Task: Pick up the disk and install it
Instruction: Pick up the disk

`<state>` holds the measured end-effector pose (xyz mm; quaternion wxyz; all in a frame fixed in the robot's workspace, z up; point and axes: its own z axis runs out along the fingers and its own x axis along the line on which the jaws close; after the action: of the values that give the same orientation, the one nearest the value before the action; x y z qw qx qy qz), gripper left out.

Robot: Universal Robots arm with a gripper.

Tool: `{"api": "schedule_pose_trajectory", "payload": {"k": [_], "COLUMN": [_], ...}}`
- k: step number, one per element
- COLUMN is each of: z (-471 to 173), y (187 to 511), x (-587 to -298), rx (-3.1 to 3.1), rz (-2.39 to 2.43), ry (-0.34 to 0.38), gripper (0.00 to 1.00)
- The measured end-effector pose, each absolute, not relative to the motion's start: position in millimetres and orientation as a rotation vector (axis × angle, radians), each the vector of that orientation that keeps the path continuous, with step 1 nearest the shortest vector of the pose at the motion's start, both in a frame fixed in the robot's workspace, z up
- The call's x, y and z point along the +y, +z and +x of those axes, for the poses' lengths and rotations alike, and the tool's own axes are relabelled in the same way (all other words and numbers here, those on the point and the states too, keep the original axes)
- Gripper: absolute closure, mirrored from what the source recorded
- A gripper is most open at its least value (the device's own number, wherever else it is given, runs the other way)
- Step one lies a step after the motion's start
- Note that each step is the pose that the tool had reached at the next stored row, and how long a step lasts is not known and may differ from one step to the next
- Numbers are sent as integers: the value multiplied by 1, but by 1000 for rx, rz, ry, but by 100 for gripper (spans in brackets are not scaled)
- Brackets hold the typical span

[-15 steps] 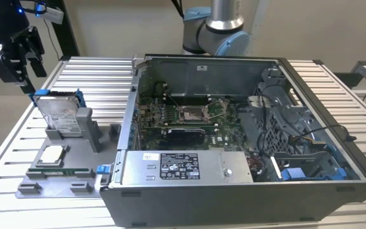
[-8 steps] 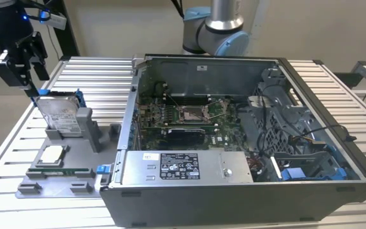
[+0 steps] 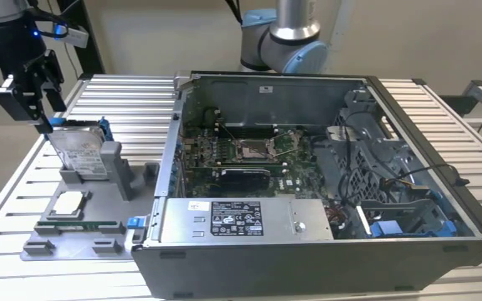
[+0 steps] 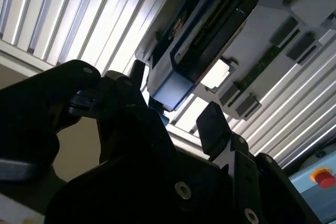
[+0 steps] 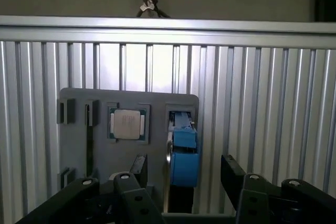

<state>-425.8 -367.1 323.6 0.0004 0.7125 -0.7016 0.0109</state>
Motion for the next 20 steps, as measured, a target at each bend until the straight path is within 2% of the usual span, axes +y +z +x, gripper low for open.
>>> {"api": "schedule_pose_trajectory", "payload": {"k": [20], "z": [-426], "y": [288], "x": [-366], "rx": [-2204], "rz": [2238], "ry": [34], "gripper": [0]}}
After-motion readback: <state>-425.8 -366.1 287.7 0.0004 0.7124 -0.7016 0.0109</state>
